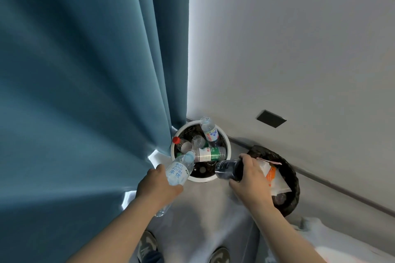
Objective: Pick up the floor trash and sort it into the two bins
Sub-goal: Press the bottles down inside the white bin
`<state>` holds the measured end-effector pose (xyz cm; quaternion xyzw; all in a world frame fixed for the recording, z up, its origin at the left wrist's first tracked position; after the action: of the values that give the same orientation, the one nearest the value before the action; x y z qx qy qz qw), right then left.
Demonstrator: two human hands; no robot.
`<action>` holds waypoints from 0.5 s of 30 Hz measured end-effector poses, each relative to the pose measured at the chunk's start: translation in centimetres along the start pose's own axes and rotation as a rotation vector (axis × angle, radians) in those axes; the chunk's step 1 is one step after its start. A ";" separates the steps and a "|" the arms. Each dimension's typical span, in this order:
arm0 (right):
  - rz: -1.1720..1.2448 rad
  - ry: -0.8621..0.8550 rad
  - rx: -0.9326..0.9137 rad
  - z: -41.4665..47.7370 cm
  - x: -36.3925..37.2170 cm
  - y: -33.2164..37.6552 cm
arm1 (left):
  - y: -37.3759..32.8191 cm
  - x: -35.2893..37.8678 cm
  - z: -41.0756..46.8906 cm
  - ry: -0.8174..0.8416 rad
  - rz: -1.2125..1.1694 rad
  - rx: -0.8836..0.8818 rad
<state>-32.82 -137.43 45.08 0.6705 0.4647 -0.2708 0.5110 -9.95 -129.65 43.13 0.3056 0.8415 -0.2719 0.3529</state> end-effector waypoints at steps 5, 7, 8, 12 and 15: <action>0.019 -0.060 -0.029 3.4 4.2 -1.8 | -0.4 2.8 4.7 -0.141 -0.038 0.059; 0.050 -0.134 -0.062 5.0 5.6 -2.5 | -0.6 3.8 7.3 -0.207 -0.046 0.110; 0.057 -0.172 -0.081 5.9 6.2 -2.9 | -0.8 4.2 8.7 -0.240 -0.055 0.138; 0.099 -0.317 -0.169 9.4 9.2 -4.8 | -1.3 6.3 14.6 -0.353 -0.055 0.267; 0.145 -0.432 -0.257 11.7 11.8 -5.8 | -1.8 7.6 18.6 -0.448 0.057 0.361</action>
<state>-31.80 -144.00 28.82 0.5580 0.3262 -0.3092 0.6976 -7.55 -140.95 26.58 0.3192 0.6716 -0.4682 0.4774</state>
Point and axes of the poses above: each hand's wrist, its own z-axis towards the middle knuckle, its own x-axis out of the palm, y = z × x, the point moved 4 cm from there along z, towards the middle knuckle, and after that the axes turned 4 degrees about -y, right-handed, at the moved point
